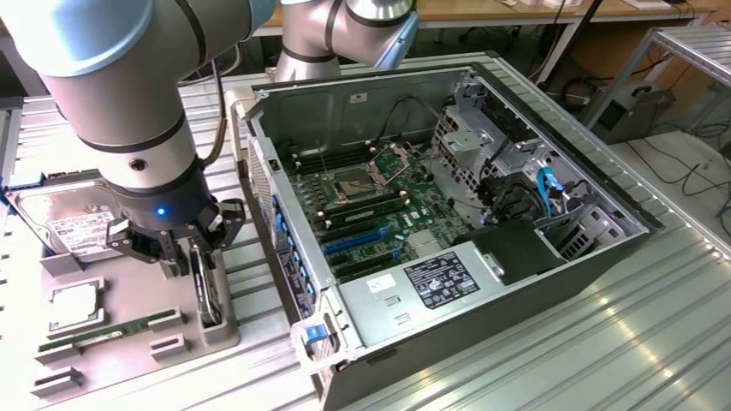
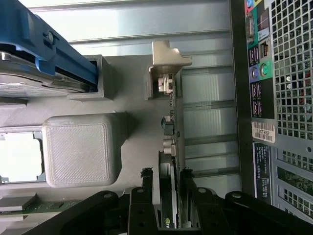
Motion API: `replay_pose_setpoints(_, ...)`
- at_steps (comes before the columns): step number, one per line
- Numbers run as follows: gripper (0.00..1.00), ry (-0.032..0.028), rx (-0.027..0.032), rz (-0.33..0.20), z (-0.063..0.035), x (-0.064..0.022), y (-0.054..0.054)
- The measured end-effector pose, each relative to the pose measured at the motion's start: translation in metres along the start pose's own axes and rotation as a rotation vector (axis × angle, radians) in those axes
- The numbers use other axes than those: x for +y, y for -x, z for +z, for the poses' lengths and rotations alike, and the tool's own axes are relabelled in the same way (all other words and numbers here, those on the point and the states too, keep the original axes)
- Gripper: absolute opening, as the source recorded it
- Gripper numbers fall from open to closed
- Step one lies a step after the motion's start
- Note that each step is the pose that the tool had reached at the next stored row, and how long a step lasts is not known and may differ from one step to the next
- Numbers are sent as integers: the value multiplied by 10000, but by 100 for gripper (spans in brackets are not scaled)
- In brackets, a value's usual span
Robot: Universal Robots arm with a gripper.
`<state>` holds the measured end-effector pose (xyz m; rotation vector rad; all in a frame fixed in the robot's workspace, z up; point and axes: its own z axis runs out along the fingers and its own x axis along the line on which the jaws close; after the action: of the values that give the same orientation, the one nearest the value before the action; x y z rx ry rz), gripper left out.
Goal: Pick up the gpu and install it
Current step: 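Pick up the gpu and move the gpu toward the slot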
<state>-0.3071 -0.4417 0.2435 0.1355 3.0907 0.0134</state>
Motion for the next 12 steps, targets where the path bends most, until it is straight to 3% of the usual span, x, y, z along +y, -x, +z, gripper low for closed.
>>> replay_pose_setpoints(4,36,-1,-7,2,10,-1,-1)
replay_pose_setpoints(5,28,-3,-6,1,10,-1,-2)
replay_pose_setpoints(8,26,0,-8,2,11,0,-2)
replay_pose_setpoints(12,26,20,-5,-409,12,0,-2)
